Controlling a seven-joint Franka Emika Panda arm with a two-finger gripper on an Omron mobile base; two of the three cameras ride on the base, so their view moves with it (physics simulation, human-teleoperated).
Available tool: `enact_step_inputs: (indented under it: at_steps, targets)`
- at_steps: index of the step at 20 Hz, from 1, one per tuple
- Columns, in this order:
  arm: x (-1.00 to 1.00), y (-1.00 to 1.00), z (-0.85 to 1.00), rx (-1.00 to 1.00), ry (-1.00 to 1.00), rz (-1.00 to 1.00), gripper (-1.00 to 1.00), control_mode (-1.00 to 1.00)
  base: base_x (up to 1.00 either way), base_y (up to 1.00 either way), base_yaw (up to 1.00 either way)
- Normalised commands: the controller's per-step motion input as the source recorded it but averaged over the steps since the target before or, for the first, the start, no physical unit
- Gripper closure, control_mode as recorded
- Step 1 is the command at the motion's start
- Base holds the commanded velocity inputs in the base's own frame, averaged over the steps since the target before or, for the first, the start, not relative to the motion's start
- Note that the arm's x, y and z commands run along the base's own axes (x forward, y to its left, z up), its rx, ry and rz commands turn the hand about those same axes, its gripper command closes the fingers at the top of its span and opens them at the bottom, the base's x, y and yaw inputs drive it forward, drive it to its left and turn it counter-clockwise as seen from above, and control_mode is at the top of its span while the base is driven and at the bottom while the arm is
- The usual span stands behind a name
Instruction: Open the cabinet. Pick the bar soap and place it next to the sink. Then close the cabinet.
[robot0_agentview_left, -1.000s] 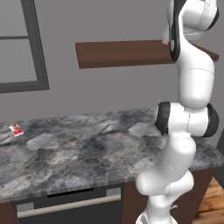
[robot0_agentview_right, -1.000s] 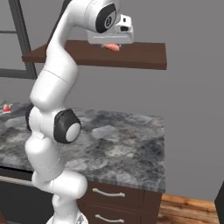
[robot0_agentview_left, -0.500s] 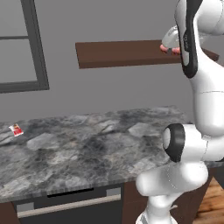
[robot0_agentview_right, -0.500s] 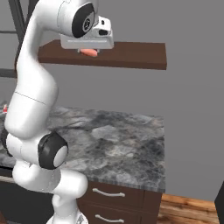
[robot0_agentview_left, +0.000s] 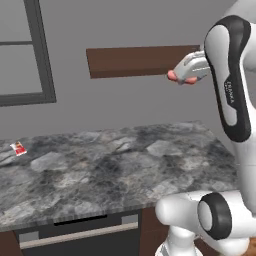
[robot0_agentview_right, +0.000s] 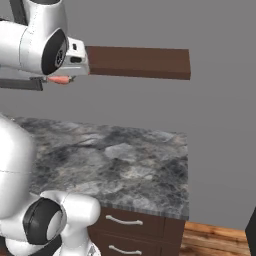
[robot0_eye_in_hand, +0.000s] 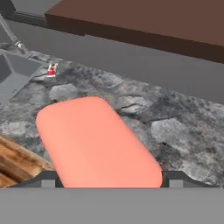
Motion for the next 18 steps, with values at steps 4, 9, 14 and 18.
enact_step_inputs:
  at_steps: [4,9,14,18]
  targets:
    - [-1.00,1.00,-0.21,0.00,-0.05,0.21,1.00,-1.00,0.00,0.00,0.00]
    - [-0.95,1.00,-0.10,0.00,0.00,0.25,1.00,-1.00,0.00,0.00,0.00]
    - [-0.60,1.00,-0.05,0.00,0.00,0.27,1.00,-1.00,0.00,0.00,0.00]
    - [-0.07,0.98,-0.05,0.00,0.00,0.23,1.00,-1.00,0.00,0.00,0.00]
